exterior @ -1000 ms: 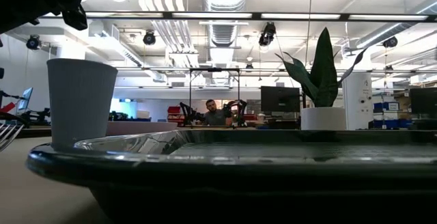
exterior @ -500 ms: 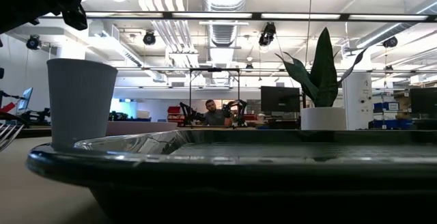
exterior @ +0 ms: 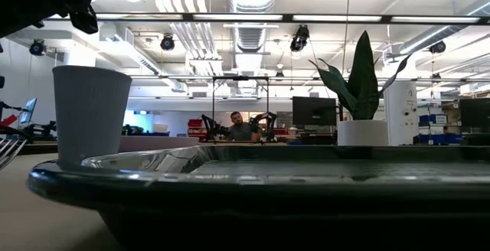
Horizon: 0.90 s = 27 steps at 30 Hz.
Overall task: Pick and place plate/cup/fork/spoon on tray
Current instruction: Put the purple plate on the dark green serving tray to the right of the orange spoon
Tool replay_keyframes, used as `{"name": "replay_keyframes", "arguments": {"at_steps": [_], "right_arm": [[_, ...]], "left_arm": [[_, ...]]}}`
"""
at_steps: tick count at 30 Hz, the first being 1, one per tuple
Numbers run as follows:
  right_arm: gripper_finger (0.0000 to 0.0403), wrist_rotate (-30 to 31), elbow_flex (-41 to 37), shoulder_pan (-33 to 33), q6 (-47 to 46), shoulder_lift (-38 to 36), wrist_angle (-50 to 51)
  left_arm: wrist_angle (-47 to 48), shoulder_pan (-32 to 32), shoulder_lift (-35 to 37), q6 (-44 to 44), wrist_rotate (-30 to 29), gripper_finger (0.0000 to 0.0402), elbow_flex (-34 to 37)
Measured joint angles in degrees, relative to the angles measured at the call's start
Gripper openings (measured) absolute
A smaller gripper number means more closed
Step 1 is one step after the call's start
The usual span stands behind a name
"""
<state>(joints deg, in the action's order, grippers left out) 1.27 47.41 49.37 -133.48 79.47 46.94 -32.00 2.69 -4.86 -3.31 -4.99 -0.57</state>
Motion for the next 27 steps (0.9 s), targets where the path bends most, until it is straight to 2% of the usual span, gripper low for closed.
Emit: {"name": "replay_keyframes", "arguments": {"at_steps": [3, 6, 9, 14, 17, 20, 23, 27], "right_arm": [[0.0101, 1.33, 4.15, -0.01, 0.64, -0.99, 6.02], [0.0099, 8.07, 9.46, -0.01, 0.75, -1.63, 13.28], [0.0093, 19.53, 15.34, -0.01, 2.07, -1.91, 20.10], [0.0087, 43.23, 24.43, -0.04, 9.47, -2.08, 27.54], [0.0086, 52.06, 28.89, -0.18, 16.38, -2.13, 29.41], [0.0086, 56.38, 32.29, -0.77, 23.62, -2.15, 29.59], [0.0086, 57.32, 34.46, -2.00, 29.68, -2.15, 29.65], [0.0086, 57.29, 36.06, -3.71, 34.34, -2.15, 29.60]], "left_arm": [[-0.06, 0.01, 0.02, -0.03, -0.27, 0.0000, -0.01], [-0.04, -0.01, 0.02, -0.02, -2.63, 0.0000, -0.03], [-0.06, 0.01, 0.02, -0.02, -4.83, 0.0000, -0.03], [-1.10, -0.01, 0.02, -0.02, -6.51, 0.0000, -0.23], [-3.91, -0.01, 0.02, -0.04, -6.49, 0.0000, -0.28], [-7.84, -0.01, 0.02, 0.00, -5.45, 0.0000, -0.21], [-8.56, -0.01, 0.02, 0.13, -0.47, 0.0000, -0.28], [-3.15, 0.01, 0.02, 9.34, 0.25, 0.0000, -1.74]]}}
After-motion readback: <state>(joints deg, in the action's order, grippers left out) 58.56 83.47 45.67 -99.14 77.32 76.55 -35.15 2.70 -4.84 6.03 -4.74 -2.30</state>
